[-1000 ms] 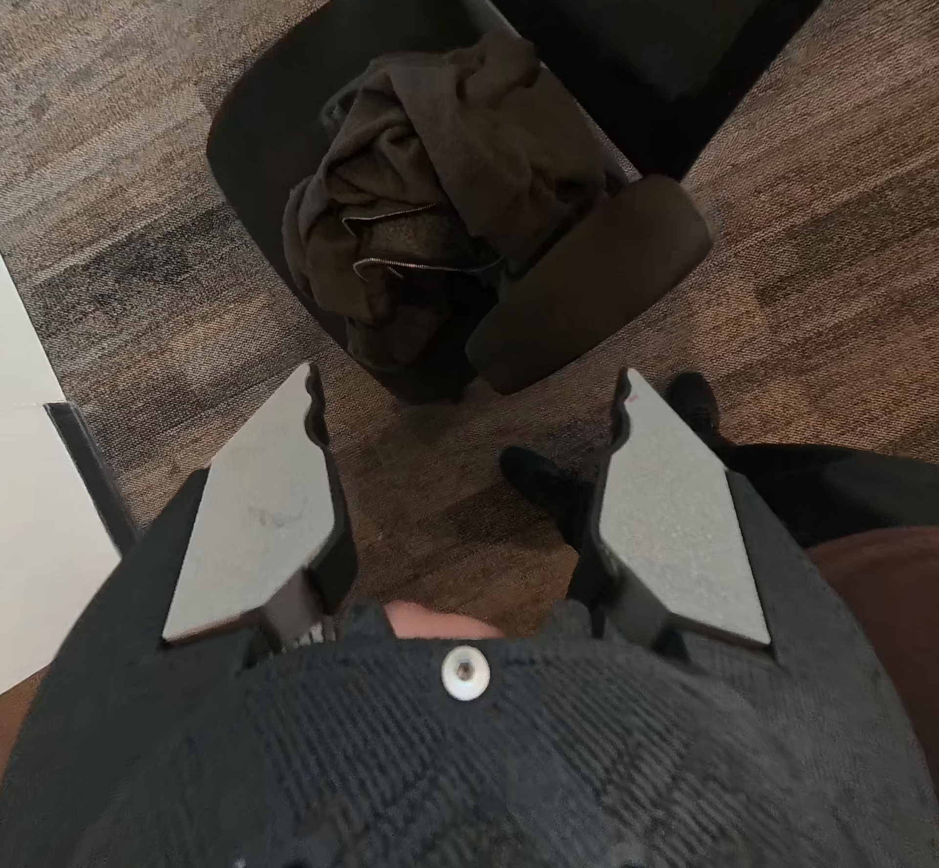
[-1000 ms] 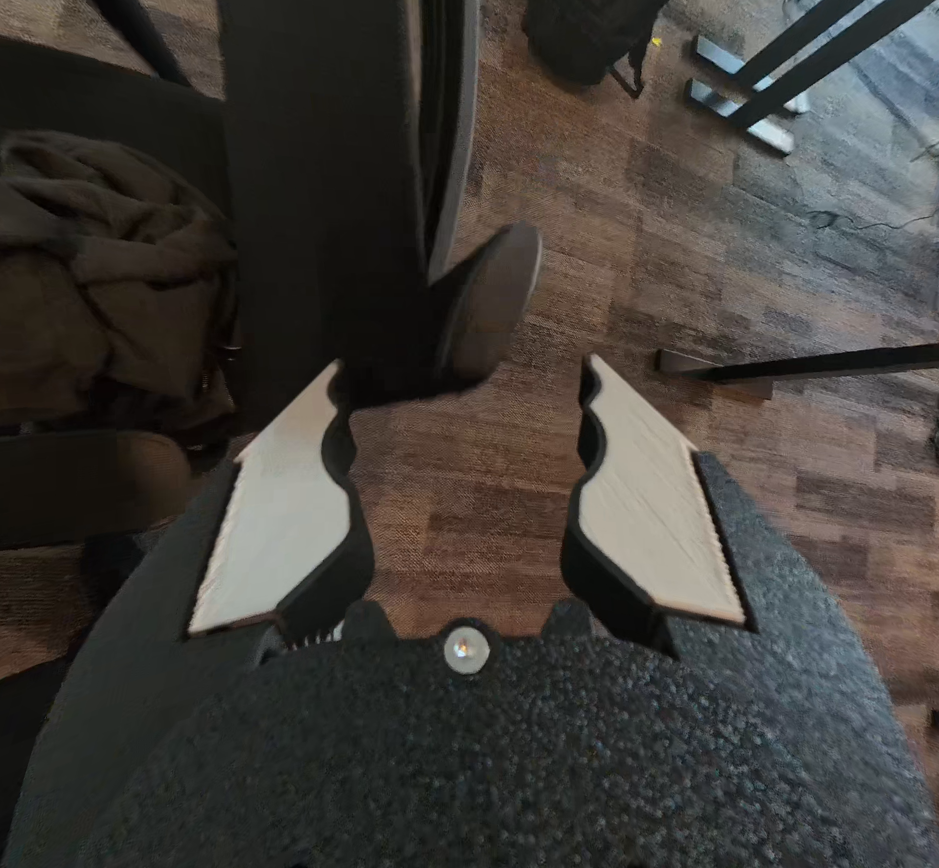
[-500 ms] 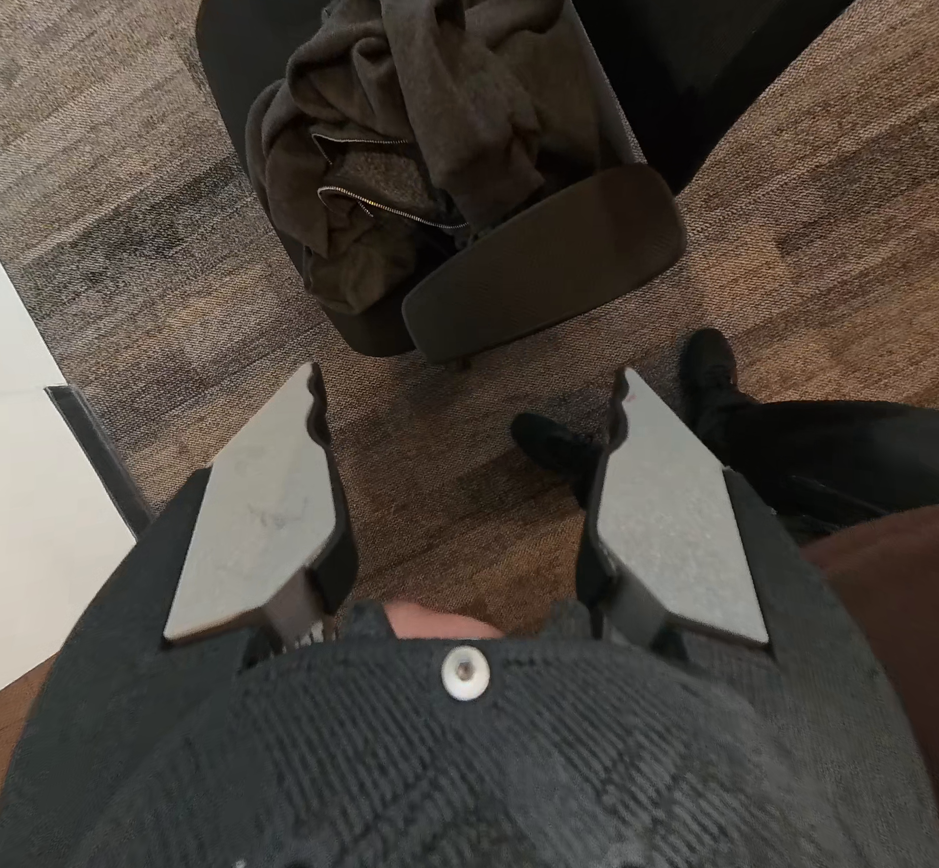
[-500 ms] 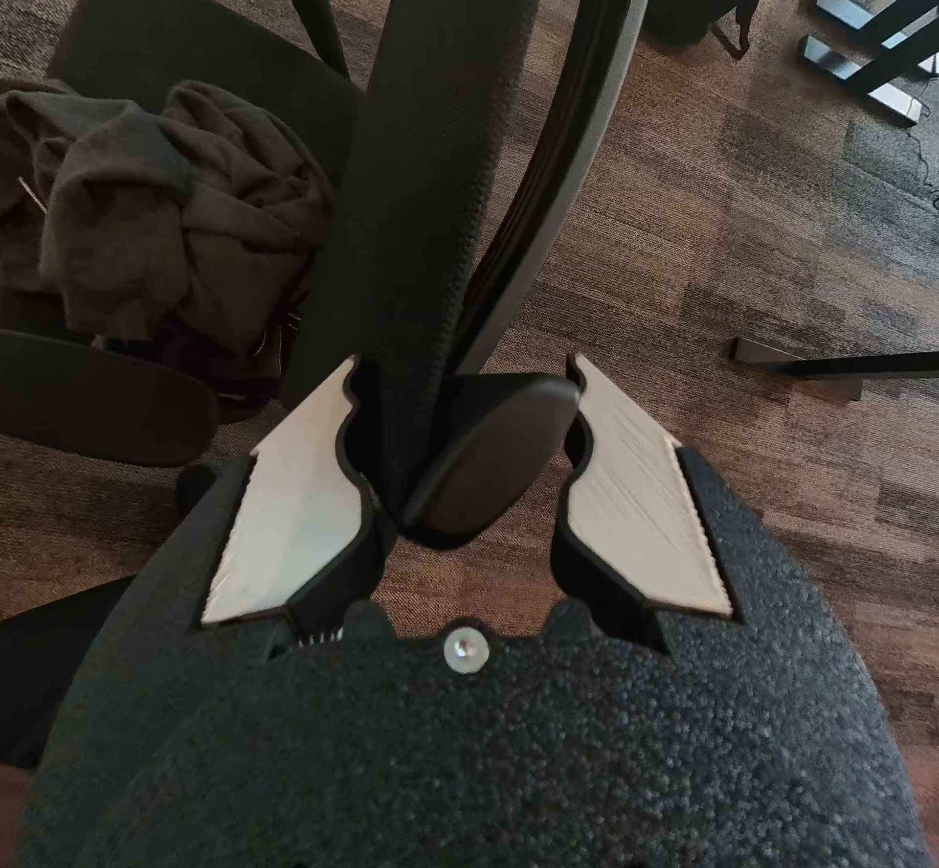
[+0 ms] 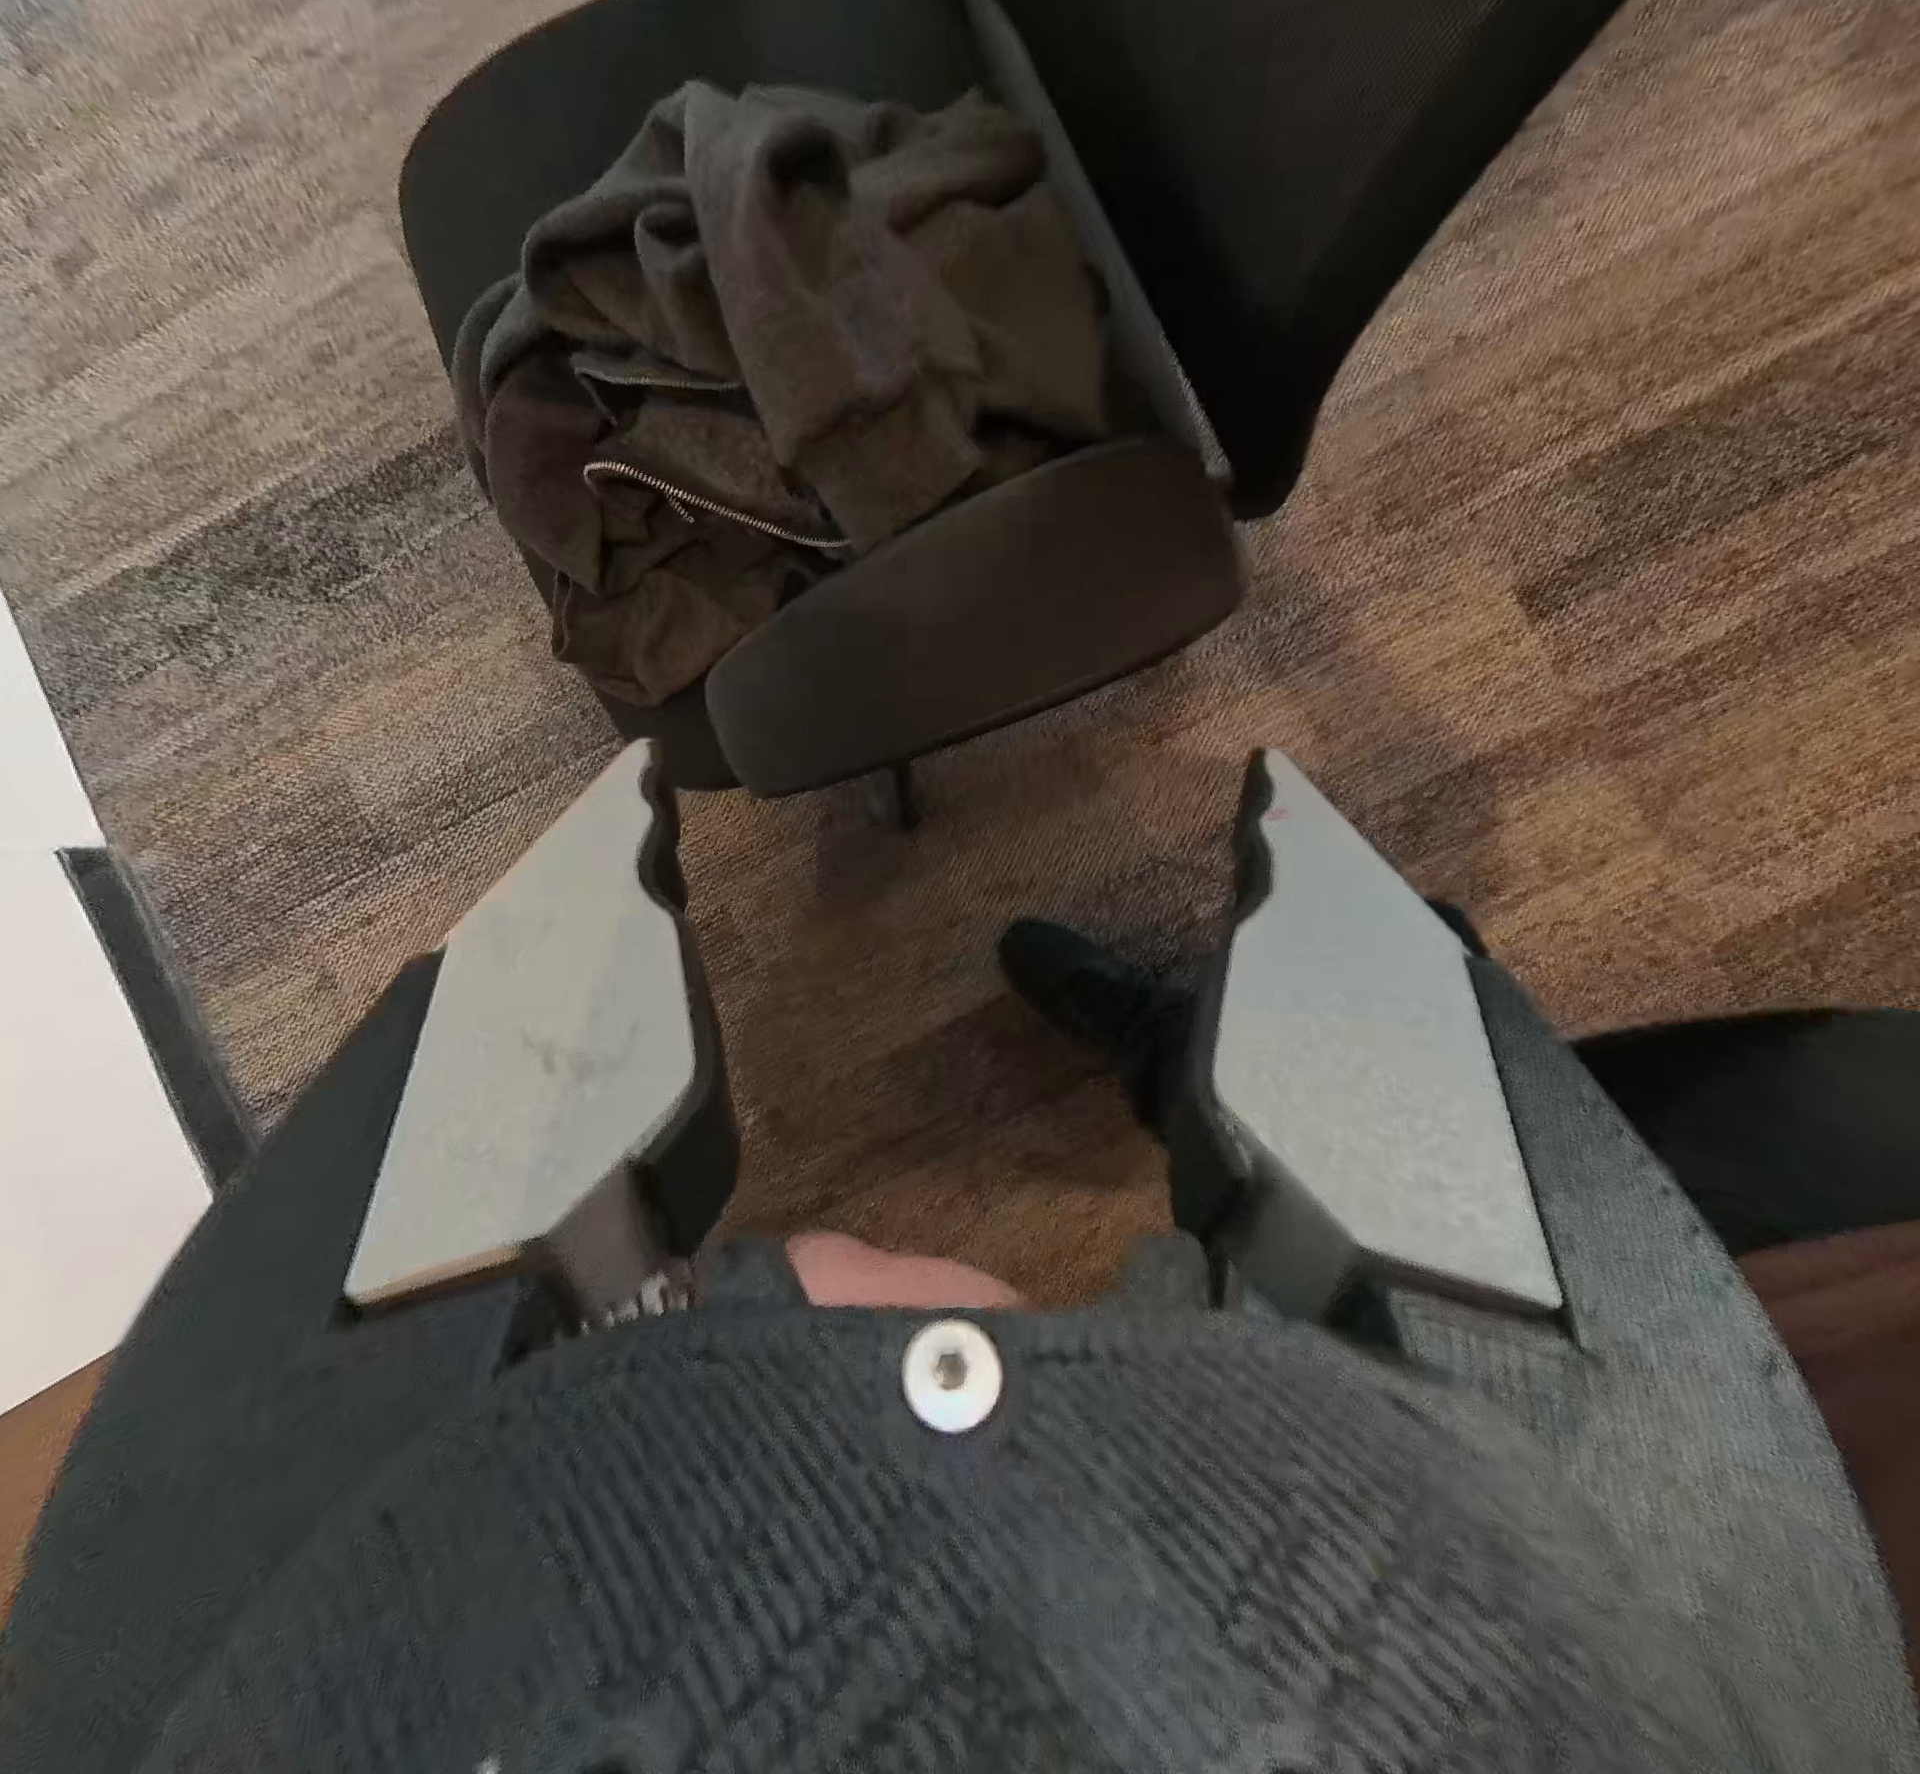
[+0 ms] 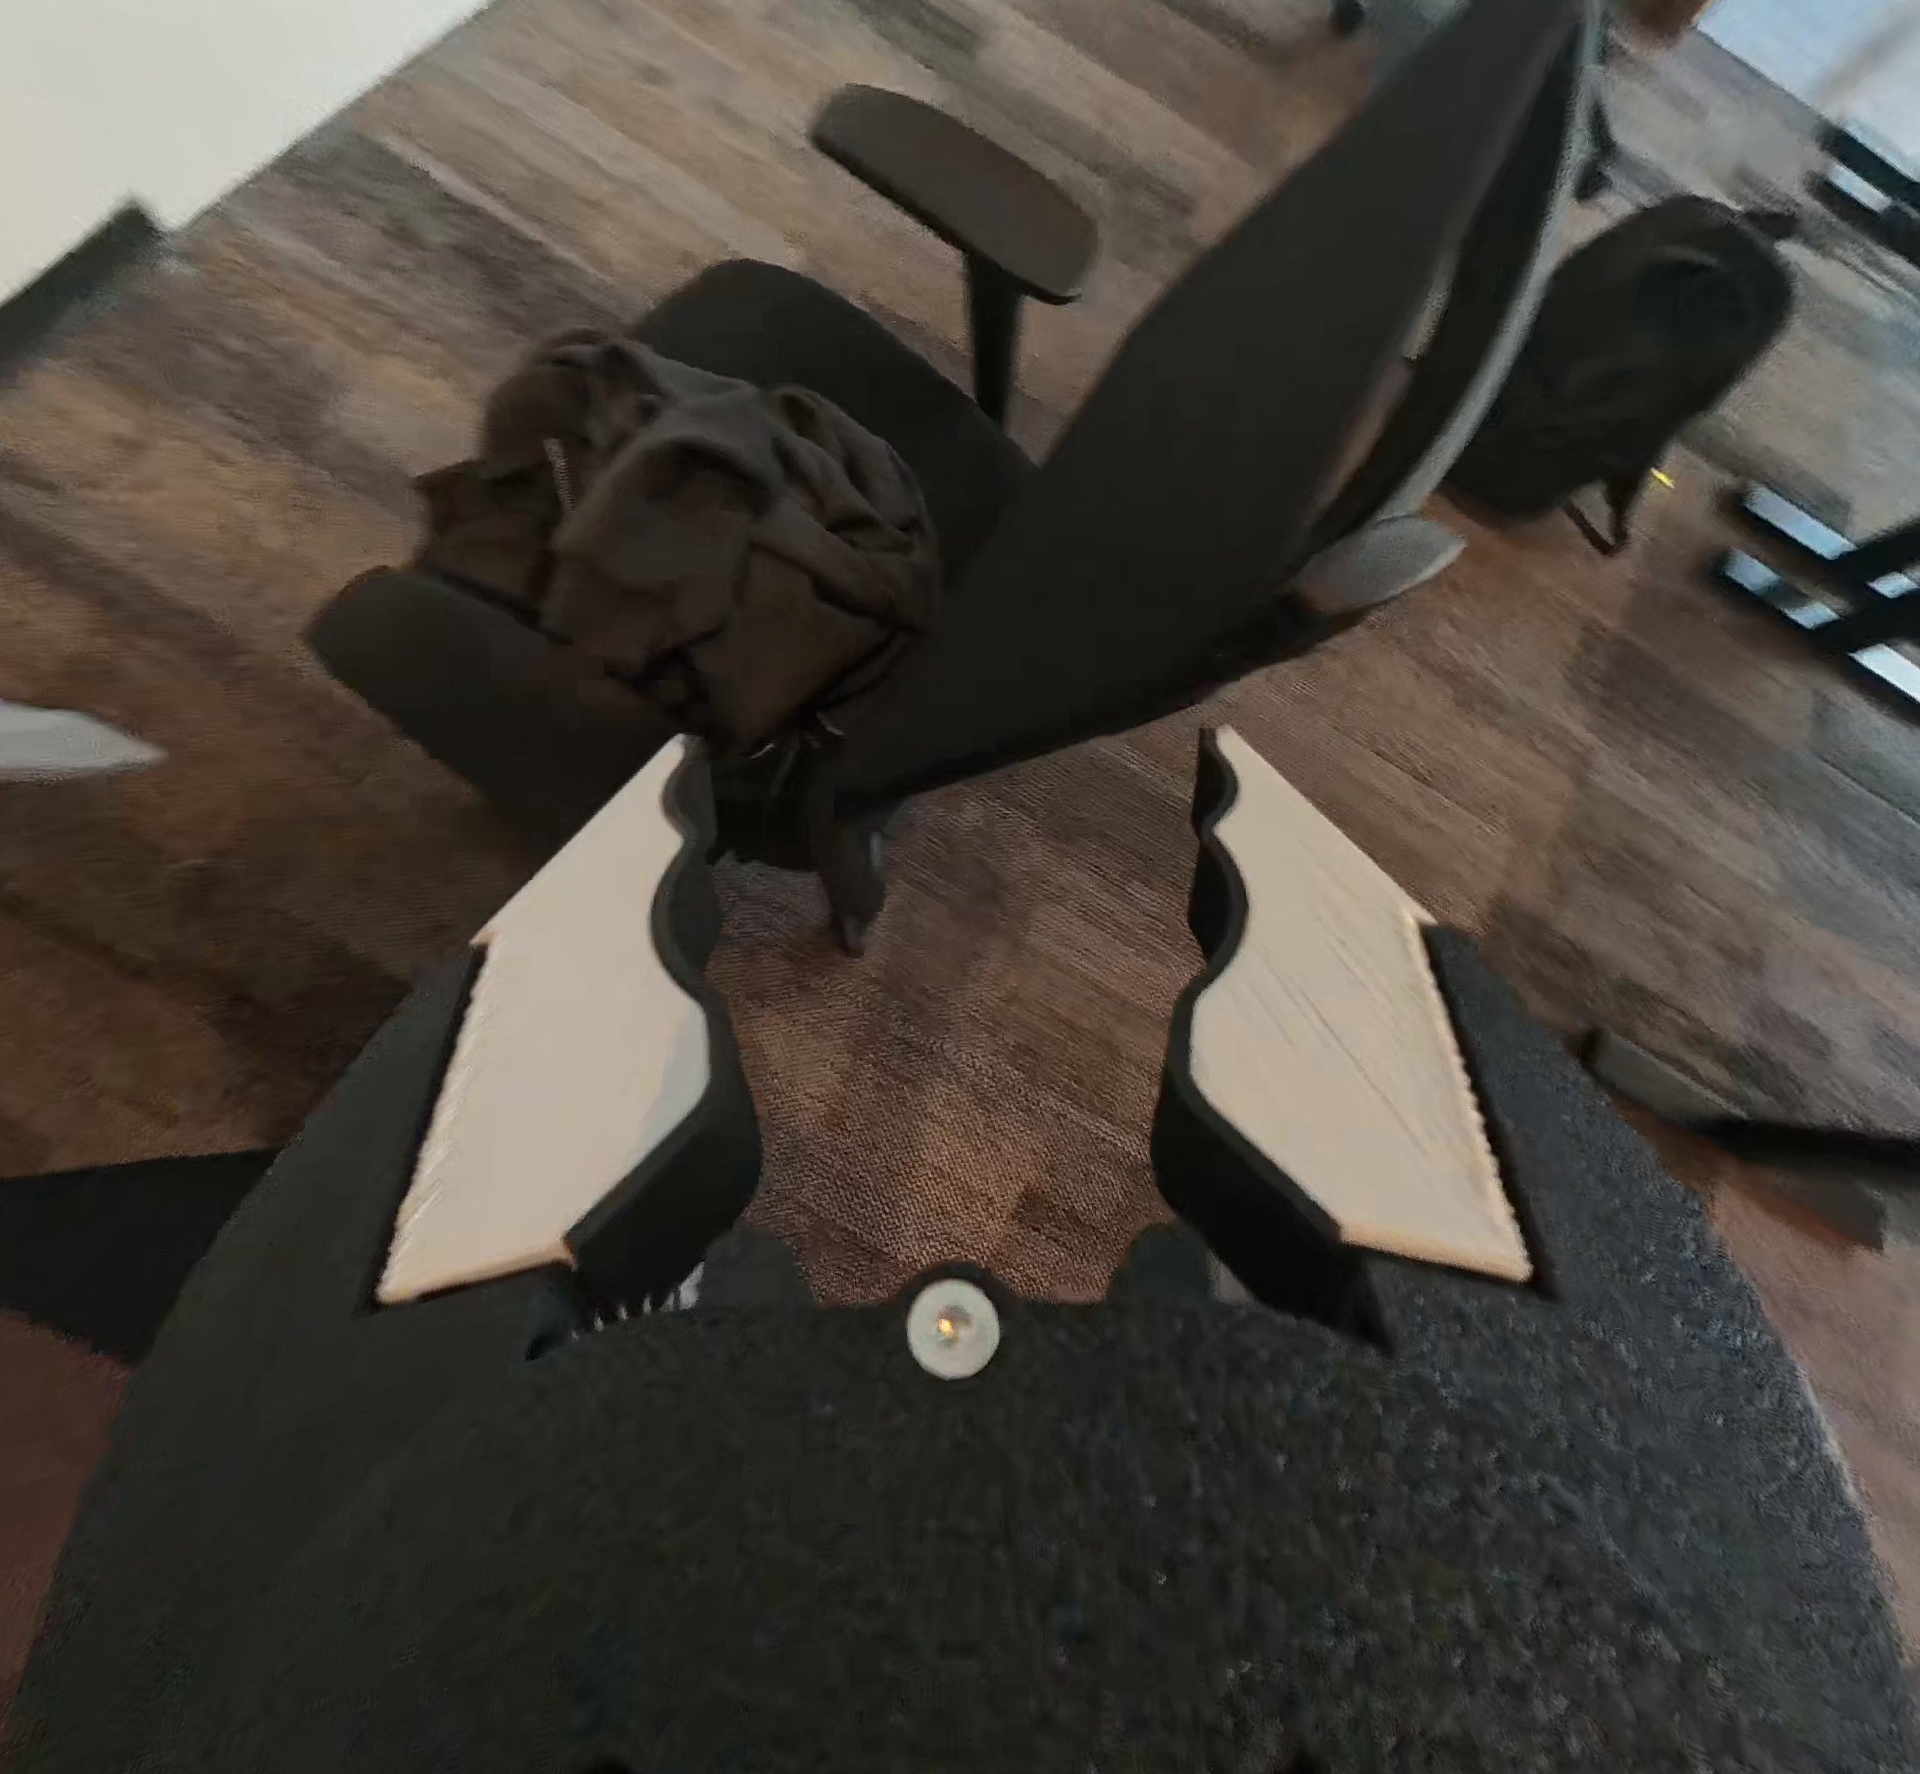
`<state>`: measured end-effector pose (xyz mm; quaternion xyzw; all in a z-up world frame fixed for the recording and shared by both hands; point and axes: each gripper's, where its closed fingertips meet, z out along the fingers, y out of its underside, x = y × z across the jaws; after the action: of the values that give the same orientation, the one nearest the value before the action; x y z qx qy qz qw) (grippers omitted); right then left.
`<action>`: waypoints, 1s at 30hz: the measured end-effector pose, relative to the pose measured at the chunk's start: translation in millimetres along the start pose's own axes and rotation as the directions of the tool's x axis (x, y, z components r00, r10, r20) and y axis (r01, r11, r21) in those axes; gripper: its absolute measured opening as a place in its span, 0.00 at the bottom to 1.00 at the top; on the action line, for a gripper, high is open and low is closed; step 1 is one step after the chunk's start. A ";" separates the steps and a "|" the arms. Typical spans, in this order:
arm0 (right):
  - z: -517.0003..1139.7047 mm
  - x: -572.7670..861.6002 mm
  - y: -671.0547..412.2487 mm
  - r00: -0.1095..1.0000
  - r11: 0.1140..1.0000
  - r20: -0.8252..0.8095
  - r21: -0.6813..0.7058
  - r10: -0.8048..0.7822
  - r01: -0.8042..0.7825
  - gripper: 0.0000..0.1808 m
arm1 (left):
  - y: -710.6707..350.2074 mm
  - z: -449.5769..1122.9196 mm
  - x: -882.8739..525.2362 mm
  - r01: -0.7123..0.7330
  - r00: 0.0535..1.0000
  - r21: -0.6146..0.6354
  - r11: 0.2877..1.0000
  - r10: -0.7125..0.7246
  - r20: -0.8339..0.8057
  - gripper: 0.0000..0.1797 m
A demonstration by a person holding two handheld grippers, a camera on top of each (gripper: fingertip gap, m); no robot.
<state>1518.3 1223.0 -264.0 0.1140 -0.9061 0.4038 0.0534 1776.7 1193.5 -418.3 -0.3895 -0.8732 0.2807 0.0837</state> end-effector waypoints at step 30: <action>-84.1 -183.4 114.1 0.932 0.956 0.363 0.282 -0.024 -0.085 0.49 | 182.9 -69.2 156.6 -0.180 0.976 -0.113 0.977 0.163 -0.146 0.54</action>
<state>1667.8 1389.6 -324.6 0.1789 -0.8321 0.5064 -0.1383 1810.9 1435.4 -473.9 -0.4862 -0.8444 0.2043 0.0941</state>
